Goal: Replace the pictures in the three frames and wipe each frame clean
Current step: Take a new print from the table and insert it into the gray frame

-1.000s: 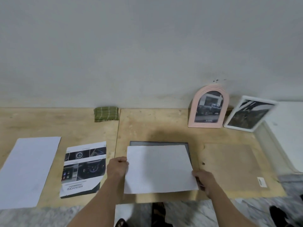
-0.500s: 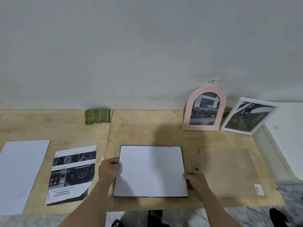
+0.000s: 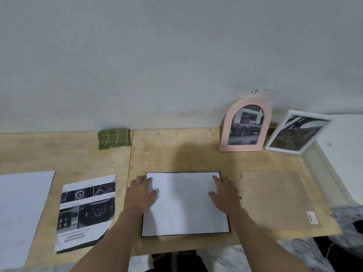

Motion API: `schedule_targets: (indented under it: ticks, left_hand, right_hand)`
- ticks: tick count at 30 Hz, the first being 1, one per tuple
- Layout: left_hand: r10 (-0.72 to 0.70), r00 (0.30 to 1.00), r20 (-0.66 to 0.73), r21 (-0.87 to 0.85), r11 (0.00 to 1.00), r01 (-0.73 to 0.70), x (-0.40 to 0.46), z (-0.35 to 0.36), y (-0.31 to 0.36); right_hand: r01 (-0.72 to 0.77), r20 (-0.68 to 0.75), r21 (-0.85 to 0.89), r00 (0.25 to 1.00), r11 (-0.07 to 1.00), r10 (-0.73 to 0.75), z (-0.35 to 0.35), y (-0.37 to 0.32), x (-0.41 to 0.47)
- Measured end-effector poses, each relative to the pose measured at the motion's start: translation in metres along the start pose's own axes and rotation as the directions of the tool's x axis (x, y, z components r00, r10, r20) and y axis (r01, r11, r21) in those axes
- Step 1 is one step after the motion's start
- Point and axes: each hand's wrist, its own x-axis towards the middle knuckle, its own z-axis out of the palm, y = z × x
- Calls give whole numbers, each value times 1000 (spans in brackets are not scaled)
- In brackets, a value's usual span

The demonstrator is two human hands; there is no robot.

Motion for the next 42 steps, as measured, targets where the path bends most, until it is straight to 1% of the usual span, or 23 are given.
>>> schedule_targets:
  ticks: [2, 5, 7, 10, 12, 14, 18, 21, 24, 26, 28, 30, 32, 35, 37, 40, 42]
  left_hand:
    - [64, 997, 45, 120, 990, -69, 6, 1, 2]
    - [99, 990, 97, 230, 966, -119, 10, 4, 0]
    - [105, 986, 131, 270, 953, -138, 11, 5, -3]
    - [111, 985, 131, 279, 949, -144, 10, 8, -5]
    - [124, 987, 103, 269, 952, -148, 12, 9, -6]
    - [166, 985, 47, 246, 954, -172, 13, 9, -6]
    - [258, 965, -48, 152, 957, -248, 20, 6, 13]
    - [289, 956, -43, 133, 950, -281, 27, 7, 52]
    - [329, 944, -12, 112, 939, -326, 28, 16, 98]
    - [349, 936, 44, 68, 934, -352, 24, 30, 136]
    - [308, 943, 127, -77, 951, -301, 17, 46, 168]
    - [263, 939, 220, -173, 958, -228, 8, 63, 197]
    - [229, 921, 316, -189, 966, -176, 0, 82, 227]
    - [112, 903, 414, -146, 988, -55, -6, 105, 260]
    - [60, 907, 417, -144, 990, 0, -9, 117, 275]
    - [-37, 940, 338, -57, 997, 59, -12, 125, 297]
    - [-99, 941, 325, -73, 989, 129, -10, 126, 308]
  right_hand:
    - [34, 3, -140, 999, 990, -34, -1, -11, 12]
    - [46, 87, -255, 996, 966, -25, 2, -24, 23]
    - [42, 117, -300, 993, 953, -7, 7, -28, 25]
    - [35, 96, -313, 995, 949, -5, 11, -31, 23]
    - [35, 95, -301, 995, 953, -7, 11, -33, 21]
    - [9, 102, -264, 995, 964, 19, 9, -34, 18]
    - [-66, 101, -132, 992, 989, 80, -2, -25, 11]
    - [-129, 56, -31, 990, 991, 130, -16, -7, 0]
    - [-200, -7, -34, 980, 979, 200, -31, 19, -12]
    - [-272, -17, 2, 962, 962, 272, -44, 50, -21]
    - [-327, 11, 25, 945, 945, 327, -54, 85, -29]
    - [-380, 51, 64, 925, 923, 378, -65, 121, -35]
    - [-421, 77, 85, 907, 903, 415, -74, 162, -40]
    - [-501, 98, 123, 865, 857, 492, -85, 215, -44]
    - [-535, 99, 140, 845, 833, 525, -90, 239, -43]
    - [-563, 99, 180, 826, 807, 555, -94, 270, -35]
    - [-567, 111, 193, 823, 801, 556, -94, 282, -30]
